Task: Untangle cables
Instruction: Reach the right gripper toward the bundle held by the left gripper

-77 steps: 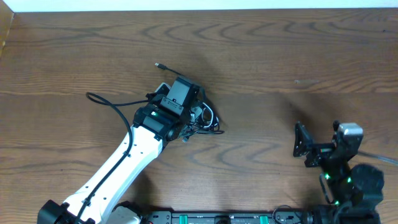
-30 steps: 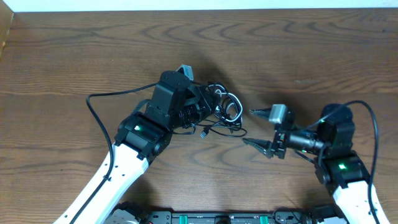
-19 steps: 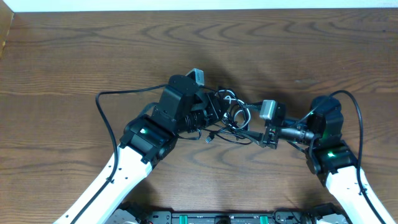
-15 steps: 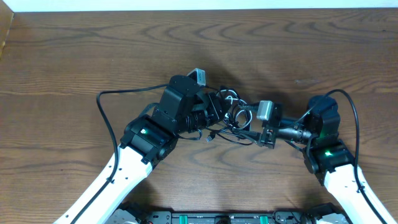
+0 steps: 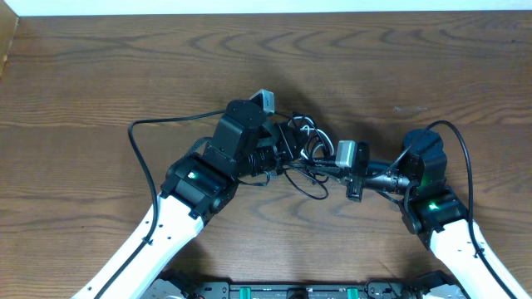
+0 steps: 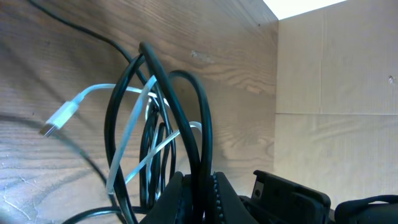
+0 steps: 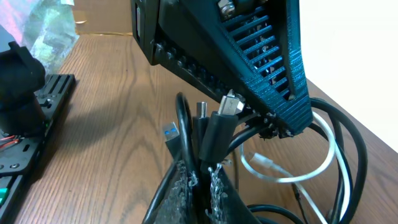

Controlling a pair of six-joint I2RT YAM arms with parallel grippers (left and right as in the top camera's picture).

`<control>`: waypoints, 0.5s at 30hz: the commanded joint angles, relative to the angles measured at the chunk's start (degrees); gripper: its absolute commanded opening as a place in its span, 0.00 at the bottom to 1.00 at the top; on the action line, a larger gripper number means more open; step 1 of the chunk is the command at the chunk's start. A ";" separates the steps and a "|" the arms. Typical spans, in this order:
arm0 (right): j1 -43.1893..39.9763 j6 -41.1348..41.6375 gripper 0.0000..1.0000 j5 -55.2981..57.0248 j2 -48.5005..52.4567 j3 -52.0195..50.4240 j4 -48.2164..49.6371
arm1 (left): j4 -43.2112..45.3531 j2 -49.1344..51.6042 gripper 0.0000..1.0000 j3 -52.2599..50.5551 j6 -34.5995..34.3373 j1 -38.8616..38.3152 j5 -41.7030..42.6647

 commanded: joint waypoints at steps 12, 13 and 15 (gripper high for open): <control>0.66 -0.17 0.01 10.60 0.11 0.90 -0.26 | -4.96 -0.15 0.08 1.66 0.76 -0.02 -8.74; 0.66 -0.17 0.01 11.80 0.11 0.90 -0.26 | -5.55 -0.15 0.07 1.66 0.76 -0.02 -8.90; 0.66 -0.22 0.01 13.33 0.11 0.90 -0.26 | -6.43 -0.15 0.07 1.66 0.76 -0.02 -9.31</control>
